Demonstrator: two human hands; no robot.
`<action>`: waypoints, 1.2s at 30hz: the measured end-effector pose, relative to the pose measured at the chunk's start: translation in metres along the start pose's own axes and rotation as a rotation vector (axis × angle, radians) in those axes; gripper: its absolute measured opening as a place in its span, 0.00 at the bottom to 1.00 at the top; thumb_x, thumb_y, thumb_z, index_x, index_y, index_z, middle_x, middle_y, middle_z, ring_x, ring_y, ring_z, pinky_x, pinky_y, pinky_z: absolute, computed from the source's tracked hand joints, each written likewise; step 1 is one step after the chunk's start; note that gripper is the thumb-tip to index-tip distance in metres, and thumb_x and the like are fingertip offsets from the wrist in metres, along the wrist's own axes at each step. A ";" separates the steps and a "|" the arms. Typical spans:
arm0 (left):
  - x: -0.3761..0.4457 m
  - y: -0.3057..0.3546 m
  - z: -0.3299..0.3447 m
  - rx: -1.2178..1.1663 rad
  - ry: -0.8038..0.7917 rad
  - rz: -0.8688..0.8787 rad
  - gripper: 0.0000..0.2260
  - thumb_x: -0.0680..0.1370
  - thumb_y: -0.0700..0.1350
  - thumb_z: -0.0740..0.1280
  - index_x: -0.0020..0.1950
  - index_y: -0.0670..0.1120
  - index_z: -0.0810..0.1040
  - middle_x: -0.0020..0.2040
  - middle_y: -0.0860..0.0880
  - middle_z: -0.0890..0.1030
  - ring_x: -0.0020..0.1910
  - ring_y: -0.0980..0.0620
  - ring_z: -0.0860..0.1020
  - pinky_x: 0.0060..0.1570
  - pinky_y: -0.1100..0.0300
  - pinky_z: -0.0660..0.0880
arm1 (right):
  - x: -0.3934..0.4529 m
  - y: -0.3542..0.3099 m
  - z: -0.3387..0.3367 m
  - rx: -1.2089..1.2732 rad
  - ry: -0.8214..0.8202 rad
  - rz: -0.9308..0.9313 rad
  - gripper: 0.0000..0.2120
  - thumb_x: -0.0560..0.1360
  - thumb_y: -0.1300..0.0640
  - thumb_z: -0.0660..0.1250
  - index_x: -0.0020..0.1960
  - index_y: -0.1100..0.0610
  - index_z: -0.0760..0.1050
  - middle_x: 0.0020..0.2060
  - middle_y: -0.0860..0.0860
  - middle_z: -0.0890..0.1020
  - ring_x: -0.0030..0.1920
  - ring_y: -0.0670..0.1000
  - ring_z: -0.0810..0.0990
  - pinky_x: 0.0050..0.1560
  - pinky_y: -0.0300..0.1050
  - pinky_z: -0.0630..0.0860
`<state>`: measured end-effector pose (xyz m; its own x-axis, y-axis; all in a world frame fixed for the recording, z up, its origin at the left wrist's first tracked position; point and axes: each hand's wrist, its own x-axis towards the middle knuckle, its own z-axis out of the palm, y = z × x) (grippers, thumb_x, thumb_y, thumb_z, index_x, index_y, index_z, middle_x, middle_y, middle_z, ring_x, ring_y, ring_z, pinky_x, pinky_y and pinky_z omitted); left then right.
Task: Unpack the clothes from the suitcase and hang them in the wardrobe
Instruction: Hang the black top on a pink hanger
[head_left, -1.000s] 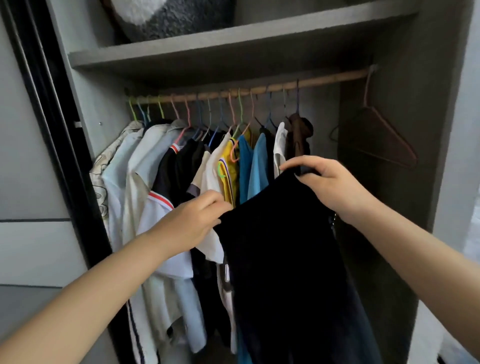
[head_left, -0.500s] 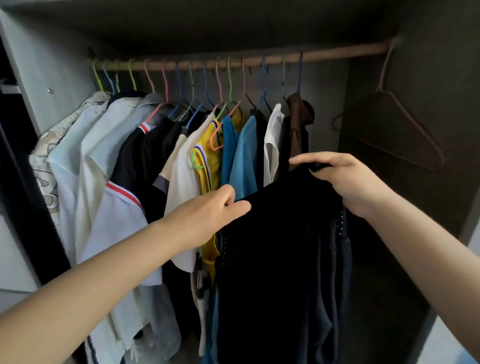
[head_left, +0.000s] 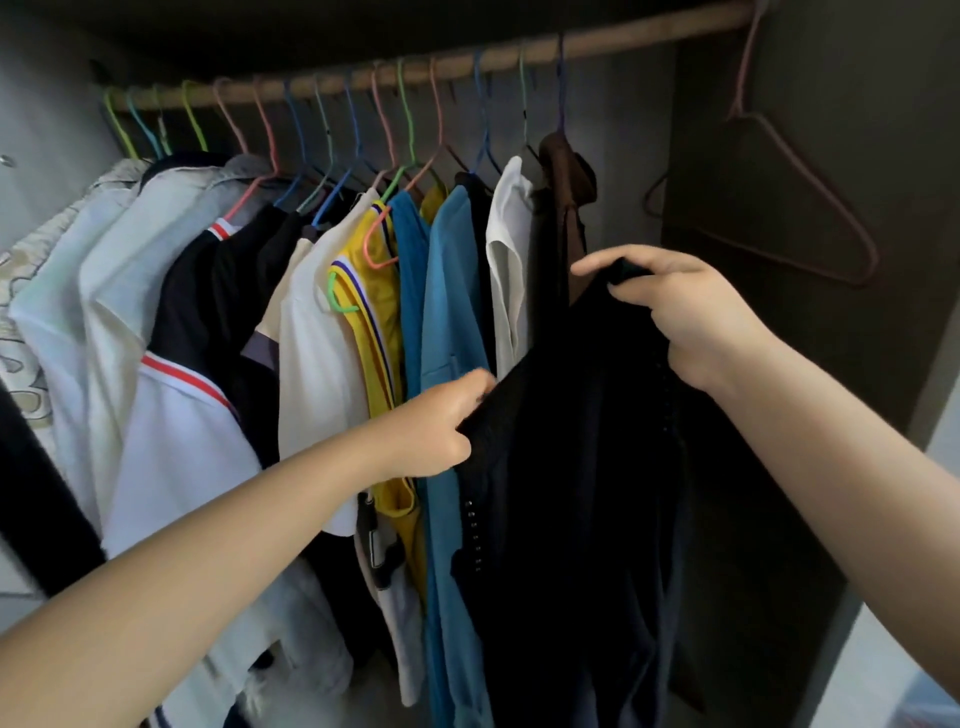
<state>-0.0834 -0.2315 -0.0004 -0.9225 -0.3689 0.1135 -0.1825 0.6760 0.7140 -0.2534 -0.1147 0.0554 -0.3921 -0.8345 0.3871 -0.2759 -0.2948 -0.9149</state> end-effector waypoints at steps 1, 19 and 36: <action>0.003 -0.001 -0.002 -0.046 -0.098 -0.038 0.16 0.66 0.33 0.58 0.50 0.45 0.70 0.45 0.46 0.76 0.44 0.53 0.75 0.45 0.60 0.72 | 0.000 0.001 -0.003 0.006 0.004 0.015 0.20 0.77 0.70 0.53 0.41 0.52 0.78 0.39 0.52 0.78 0.39 0.50 0.78 0.33 0.32 0.77; 0.029 0.036 -0.040 0.282 0.404 0.216 0.15 0.80 0.45 0.58 0.35 0.60 0.71 0.32 0.55 0.77 0.34 0.56 0.74 0.37 0.60 0.67 | 0.011 0.007 -0.029 -0.549 0.113 0.206 0.13 0.76 0.65 0.58 0.58 0.57 0.73 0.53 0.54 0.75 0.53 0.53 0.75 0.53 0.45 0.71; 0.027 0.043 -0.054 0.446 0.535 0.330 0.08 0.77 0.45 0.62 0.38 0.51 0.76 0.34 0.43 0.79 0.36 0.43 0.77 0.38 0.52 0.71 | 0.109 -0.002 -0.101 -1.009 0.787 0.269 0.17 0.78 0.63 0.56 0.65 0.68 0.66 0.62 0.65 0.73 0.62 0.64 0.73 0.58 0.54 0.72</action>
<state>-0.0976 -0.2463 0.0708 -0.6835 -0.2850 0.6720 -0.1511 0.9559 0.2517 -0.3840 -0.1577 0.1109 -0.8476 -0.2170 0.4842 -0.5069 0.6010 -0.6179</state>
